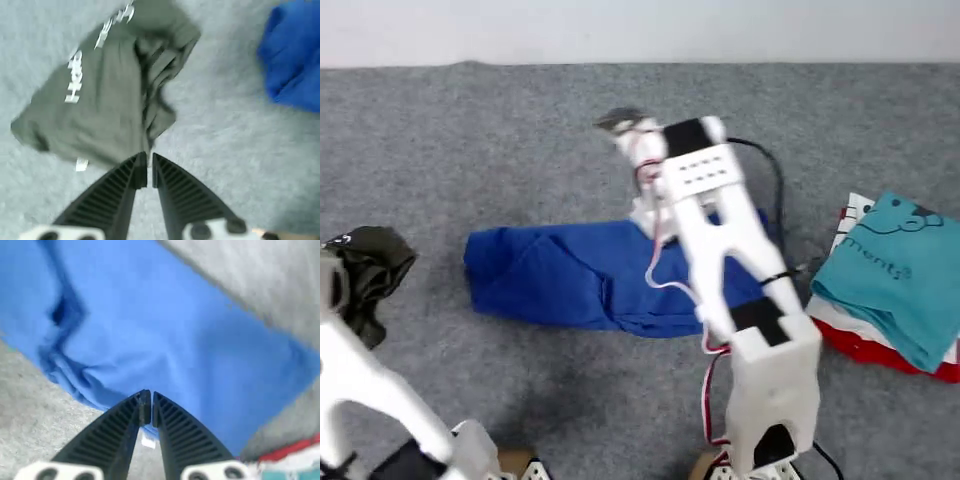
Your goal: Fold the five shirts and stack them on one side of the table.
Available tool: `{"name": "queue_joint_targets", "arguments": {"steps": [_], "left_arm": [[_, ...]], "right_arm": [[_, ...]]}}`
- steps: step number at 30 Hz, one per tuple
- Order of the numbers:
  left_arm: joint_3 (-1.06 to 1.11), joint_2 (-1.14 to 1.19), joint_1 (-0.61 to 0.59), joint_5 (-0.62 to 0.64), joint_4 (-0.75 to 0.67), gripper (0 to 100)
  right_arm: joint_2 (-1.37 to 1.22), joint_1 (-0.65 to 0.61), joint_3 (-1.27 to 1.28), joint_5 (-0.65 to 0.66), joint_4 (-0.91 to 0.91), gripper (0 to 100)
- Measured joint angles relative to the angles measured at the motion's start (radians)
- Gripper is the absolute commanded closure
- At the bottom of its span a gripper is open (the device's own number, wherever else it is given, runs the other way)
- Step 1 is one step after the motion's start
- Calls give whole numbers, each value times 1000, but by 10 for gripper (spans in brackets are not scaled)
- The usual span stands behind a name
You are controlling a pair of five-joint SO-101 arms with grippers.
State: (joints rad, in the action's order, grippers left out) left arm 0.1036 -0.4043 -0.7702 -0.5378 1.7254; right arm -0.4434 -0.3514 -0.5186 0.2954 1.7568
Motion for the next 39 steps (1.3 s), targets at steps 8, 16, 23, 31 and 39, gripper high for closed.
{"name": "queue_joint_targets", "arguments": {"steps": [8,16,23,31,39], "left_arm": [[199,-41,124,92,2,967],[232,-43,126,92,2,967],[233,-43,126,92,2,967],[233,-43,126,92,2,967],[233,-43,126,92,2,967]], "right_arm": [[-2,126,44,-261,-6,707],[-163,143,44,-397,-130,706],[-186,230,44,-399,-172,704],[-238,293,44,-399,-172,704],[-356,293,25,-399,-181,864]]}}
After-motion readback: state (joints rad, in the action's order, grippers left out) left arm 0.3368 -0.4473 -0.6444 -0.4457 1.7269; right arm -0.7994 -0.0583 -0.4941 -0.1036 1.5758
